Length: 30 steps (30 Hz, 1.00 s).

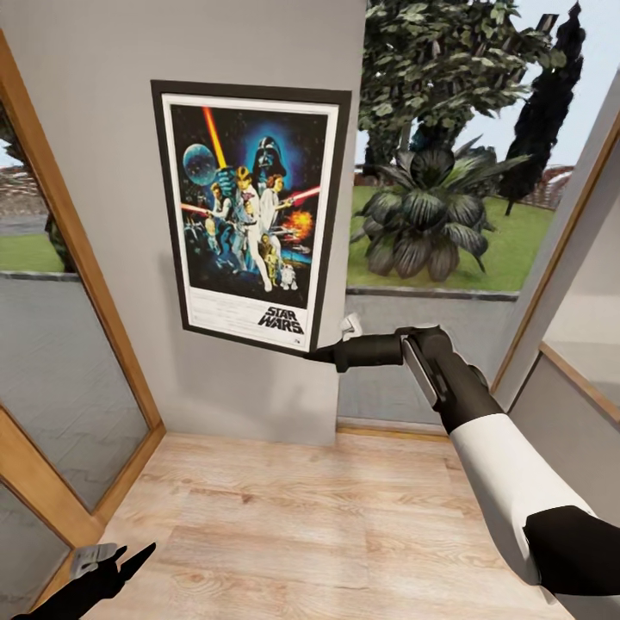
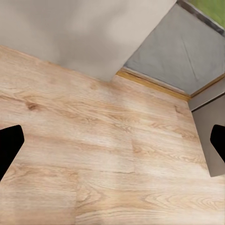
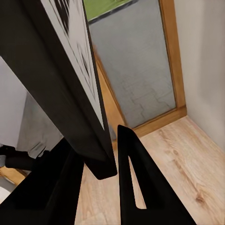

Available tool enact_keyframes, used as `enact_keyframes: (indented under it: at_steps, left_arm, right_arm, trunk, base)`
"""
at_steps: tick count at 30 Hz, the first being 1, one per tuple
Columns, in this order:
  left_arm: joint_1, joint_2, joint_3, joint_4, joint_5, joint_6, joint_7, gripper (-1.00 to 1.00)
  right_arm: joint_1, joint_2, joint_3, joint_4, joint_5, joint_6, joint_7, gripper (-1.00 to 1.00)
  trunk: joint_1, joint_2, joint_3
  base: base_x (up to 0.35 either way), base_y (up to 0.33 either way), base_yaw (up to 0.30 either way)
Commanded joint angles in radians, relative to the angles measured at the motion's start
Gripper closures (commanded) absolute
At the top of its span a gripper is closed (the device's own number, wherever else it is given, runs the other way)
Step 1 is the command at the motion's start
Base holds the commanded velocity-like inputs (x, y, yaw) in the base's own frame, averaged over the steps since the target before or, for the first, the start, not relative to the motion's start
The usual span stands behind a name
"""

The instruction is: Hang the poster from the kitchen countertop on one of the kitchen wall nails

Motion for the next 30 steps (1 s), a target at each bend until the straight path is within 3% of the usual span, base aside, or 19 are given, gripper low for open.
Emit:
enact_keyframes:
  at_steps: [1, 14, 30]
  left_arm:
    - [-0.001, 0.001, -0.009, 0.001, 0.007, -0.006, -0.001, -1.00]
    - [-0.001, 0.001, -0.008, 0.001, 0.007, -0.006, -0.001, -1.00]
    - [-0.001, 0.001, -0.009, 0.001, 0.007, -0.006, -0.001, -1.00]
  right_arm:
    - [-0.001, -0.001, 0.003, 0.001, -0.010, 0.010, -0.002, 1.00]
    - [-0.001, 0.006, 0.032, -0.003, -0.004, 0.017, 0.001, 1.00]
    - [-0.001, 0.009, 0.034, -0.004, -0.001, 0.017, 0.002, 1.00]
  trunk:
    - [0.001, -0.002, -0.002]
    - [0.001, -0.002, -0.002]
    - [0.001, -0.002, -0.002]
  base:
    - [0.000, 0.005, 0.000]
    - [0.000, 0.001, 0.000]
    - [0.000, 0.000, 0.000]
